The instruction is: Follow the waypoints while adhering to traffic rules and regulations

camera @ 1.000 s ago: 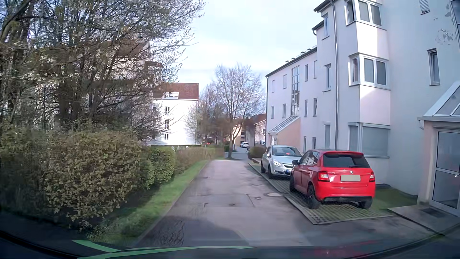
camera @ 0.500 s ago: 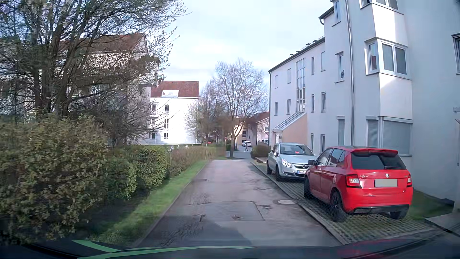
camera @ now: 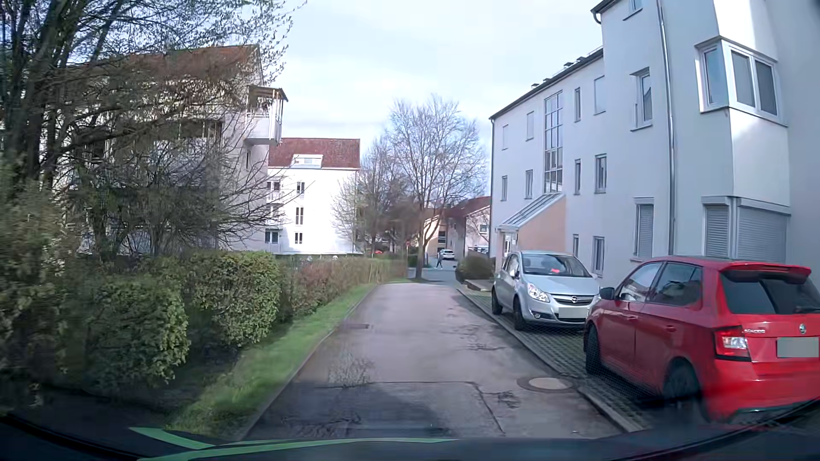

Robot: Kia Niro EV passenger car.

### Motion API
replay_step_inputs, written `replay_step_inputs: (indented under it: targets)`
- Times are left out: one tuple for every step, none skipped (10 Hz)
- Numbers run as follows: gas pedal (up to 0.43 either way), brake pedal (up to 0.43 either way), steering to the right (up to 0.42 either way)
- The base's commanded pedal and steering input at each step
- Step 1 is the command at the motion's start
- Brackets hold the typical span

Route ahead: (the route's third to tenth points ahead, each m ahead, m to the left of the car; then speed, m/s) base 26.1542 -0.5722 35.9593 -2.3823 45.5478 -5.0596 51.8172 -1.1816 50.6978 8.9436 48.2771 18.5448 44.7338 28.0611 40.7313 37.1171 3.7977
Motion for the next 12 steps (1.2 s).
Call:
replay_step_inputs:
  targets:
    - [0.000,0.055,-0.016]
    - [0.000,0.049,-0.016]
    - [0.000,0.024,-0.012]
    - [0.000,0.000,-0.005]
    - [0.000,0.000,0.000]
    - [0.000,0.000,0.002]
    - [0.000,0.000,0.002]
    - [0.000,0.000,0.002]
    - [0.000,0.000,0.002]
    - [0.000,0.000,0.002]
    - [0.000,0.000,0.002]
    - [0.000,0.000,0.002]
